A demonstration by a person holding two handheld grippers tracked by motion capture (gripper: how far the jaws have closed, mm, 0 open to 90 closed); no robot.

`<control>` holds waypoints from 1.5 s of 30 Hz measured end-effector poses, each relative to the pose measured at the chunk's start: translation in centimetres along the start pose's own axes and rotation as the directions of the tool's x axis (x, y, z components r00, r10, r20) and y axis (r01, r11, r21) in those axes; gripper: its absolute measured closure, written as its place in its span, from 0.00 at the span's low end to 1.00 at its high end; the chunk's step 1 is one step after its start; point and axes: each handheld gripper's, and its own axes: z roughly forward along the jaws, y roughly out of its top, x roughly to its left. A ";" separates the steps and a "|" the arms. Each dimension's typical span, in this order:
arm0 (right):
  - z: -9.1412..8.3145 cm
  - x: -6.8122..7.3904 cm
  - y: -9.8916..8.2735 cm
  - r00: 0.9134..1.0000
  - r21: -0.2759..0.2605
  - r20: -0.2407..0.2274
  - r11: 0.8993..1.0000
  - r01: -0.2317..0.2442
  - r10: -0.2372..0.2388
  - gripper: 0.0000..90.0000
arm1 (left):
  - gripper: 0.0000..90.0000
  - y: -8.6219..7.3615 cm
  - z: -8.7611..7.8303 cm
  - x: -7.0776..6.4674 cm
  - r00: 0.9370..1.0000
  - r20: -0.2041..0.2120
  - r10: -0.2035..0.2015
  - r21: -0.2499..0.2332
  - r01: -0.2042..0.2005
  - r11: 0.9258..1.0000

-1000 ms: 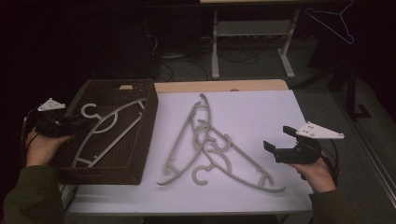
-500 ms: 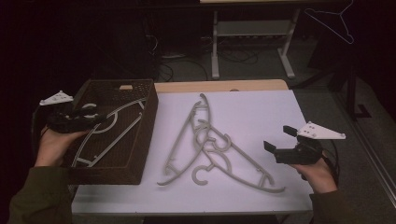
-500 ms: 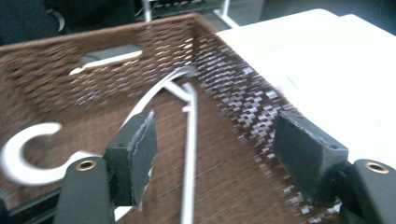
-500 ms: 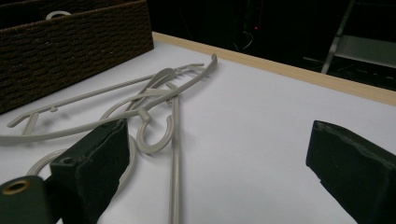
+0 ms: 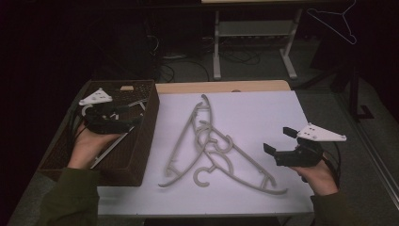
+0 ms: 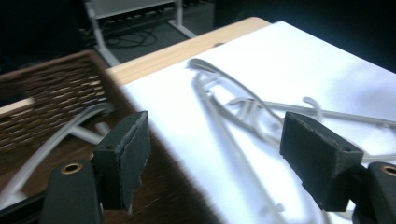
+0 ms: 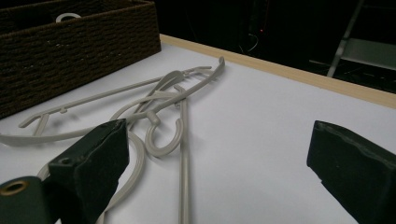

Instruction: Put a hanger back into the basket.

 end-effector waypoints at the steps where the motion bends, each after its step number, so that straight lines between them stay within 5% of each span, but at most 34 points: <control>1: 0.0 0.0 0.0 1.000 0.001 0.001 1.000 0.003 -0.003 0.06 | 0.27 0.1 0.5 -0.6 1.000 0.010 0.005 0.001 -0.005 1.000; 8: 0.3 0.3 -0.3 1.000 0.005 -0.014 1.000 0.003 -0.003 0.06 | 0.32 0.1 4.5 -4.9 0.997 0.063 0.052 0.031 -0.054 0.998; 18: 0.9 0.3 -0.5 1.000 0.021 -0.028 1.000 0.005 -0.004 0.06 | 0.43 -2.0 10.2 -8.8 0.991 0.111 0.079 0.128 -0.094 0.987; 24: 0.9 0.3 -0.6 1.000 0.021 -0.028 1.000 0.006 -0.005 0.06 | 0.46 -4.1 13.5 -9.9 0.990 0.120 0.080 0.229 -0.106 0.968; 33: 0.8 0.3 -0.7 1.000 0.021 -0.024 1.000 0.001 0.000 0.06 | 0.53 -6.6 16.3 -10.6 0.988 0.138 0.066 0.357 -0.112 0.927; 40: 0.7 0.2 -0.8 1.000 0.020 -0.019 1.000 0.001 -0.001 0.06 | 0.65 -7.3 17.2 -10.9 0.989 0.137 0.064 0.403 -0.115 0.908; 45: 0.6 0.2 -0.7 1.000 0.019 -0.020 1.000 -0.001 0.001 0.06 | 0.73 -7.3 17.4 -11.0 0.988 0.138 0.063 0.408 -0.115 0.906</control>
